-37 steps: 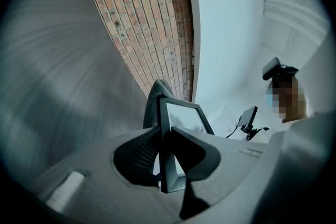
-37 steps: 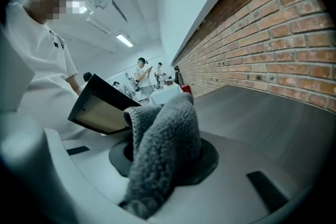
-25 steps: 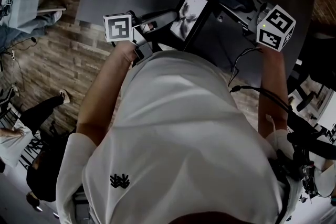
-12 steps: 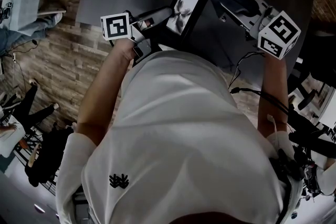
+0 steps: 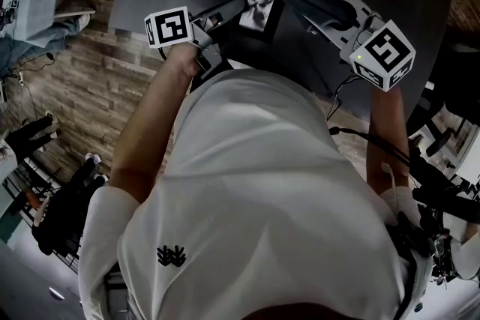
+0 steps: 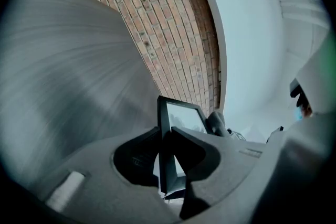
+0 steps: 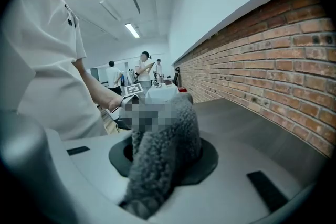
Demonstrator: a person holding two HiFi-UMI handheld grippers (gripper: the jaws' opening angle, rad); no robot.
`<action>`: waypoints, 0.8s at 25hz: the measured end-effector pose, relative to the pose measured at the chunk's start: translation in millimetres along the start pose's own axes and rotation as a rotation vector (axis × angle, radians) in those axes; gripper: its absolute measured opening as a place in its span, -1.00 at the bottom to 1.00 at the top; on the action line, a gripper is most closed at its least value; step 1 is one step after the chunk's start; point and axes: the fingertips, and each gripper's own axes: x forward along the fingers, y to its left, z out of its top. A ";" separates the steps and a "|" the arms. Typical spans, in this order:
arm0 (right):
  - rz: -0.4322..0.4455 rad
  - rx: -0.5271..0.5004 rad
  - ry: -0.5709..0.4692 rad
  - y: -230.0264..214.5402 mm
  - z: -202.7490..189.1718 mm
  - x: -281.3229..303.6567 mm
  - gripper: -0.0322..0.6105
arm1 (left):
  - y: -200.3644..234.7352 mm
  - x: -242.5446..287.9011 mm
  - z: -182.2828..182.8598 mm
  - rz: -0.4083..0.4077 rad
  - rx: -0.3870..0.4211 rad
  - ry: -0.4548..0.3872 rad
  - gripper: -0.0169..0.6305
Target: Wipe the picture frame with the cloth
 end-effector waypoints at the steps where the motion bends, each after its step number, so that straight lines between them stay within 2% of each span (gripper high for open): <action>1: 0.009 -0.002 -0.001 4.4 -0.2 1.7 -0.61 | 1.3 0.5 1.5 0.009 -0.001 -0.007 -0.71; 10: 0.053 -0.024 0.018 24.3 -12.5 15.0 -0.61 | 23.1 6.8 22.5 0.115 -0.010 -0.078 -0.71; 14: 0.054 -0.065 -0.004 35.1 -10.6 15.4 -0.61 | 30.5 4.5 30.2 0.155 -0.025 -0.129 -0.71; 20: 0.063 -0.123 0.016 52.6 -16.7 23.6 -0.61 | 30.5 4.1 34.4 0.175 -0.055 -0.174 -0.71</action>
